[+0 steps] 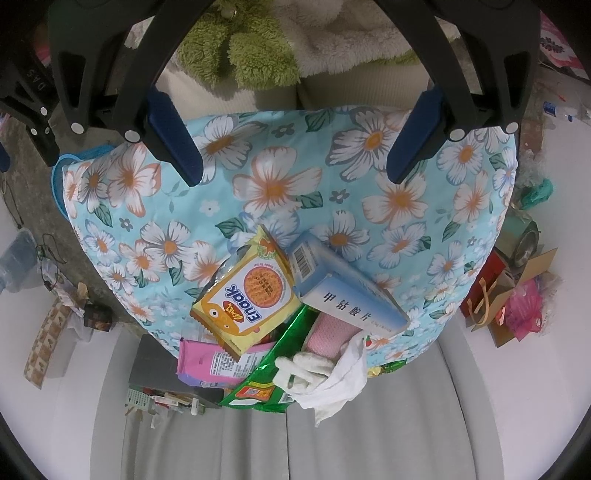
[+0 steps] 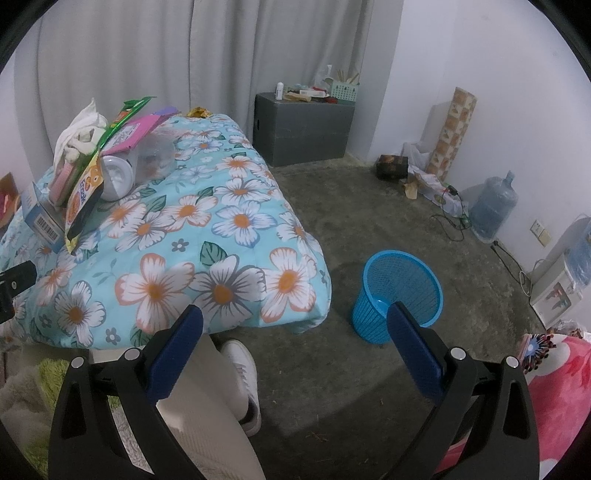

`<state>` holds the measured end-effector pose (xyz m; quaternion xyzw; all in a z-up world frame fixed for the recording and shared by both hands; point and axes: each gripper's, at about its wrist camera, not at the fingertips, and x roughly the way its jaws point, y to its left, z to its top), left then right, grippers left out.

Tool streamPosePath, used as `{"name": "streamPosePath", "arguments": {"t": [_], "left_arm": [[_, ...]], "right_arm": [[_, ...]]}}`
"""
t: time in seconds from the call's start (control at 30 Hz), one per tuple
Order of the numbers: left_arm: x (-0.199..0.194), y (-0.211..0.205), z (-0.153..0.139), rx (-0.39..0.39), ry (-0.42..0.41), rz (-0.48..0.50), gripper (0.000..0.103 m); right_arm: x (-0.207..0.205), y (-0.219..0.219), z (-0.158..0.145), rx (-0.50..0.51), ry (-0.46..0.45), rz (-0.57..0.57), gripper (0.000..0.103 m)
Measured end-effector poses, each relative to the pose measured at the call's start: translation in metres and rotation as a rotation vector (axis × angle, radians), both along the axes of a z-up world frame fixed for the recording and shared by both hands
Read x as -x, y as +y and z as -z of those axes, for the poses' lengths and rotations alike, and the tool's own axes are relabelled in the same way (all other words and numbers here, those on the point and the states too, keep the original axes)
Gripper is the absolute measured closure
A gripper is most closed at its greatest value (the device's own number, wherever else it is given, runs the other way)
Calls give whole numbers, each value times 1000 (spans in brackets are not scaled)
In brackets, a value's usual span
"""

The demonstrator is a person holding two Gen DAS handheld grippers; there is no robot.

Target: Collect trash

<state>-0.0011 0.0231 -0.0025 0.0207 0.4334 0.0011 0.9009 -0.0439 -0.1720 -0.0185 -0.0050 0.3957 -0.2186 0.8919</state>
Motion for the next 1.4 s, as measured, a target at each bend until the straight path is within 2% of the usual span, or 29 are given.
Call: {"name": "streamPosePath", "arguments": {"t": [0.4, 0.6, 0.73, 0.8, 0.9, 1.0, 1.03, 1.2, 1.4], "left_arm": [[0, 1, 3, -1, 10, -8, 7], [-5, 9, -4, -23, -22, 0, 7], [-13, 24, -9, 10, -38, 32, 7], [-18, 33, -8, 48, -32, 53, 7], [-26, 55, -4, 165, -34, 71, 7], [-31, 85, -2, 381, -83, 86, 7], [-34, 91, -2, 409, -85, 67, 7], [-62, 113, -2, 498, -70, 31, 8], [-103, 118, -5, 543, -91, 22, 8]], "right_arm": [[-2, 3, 1, -16, -3, -4, 6], [-10, 1, 2, -79, -35, -33, 6], [-27, 4, -4, -149, -73, -92, 6], [-41, 7, -8, -208, -94, -139, 13], [-65, 12, -12, -300, -115, -200, 18], [-88, 16, -13, -420, -121, -256, 22], [-94, 17, -11, -444, -119, -267, 23], [-143, 27, -3, -592, -76, -348, 36], [-187, 32, 13, -676, -16, -391, 52]]}}
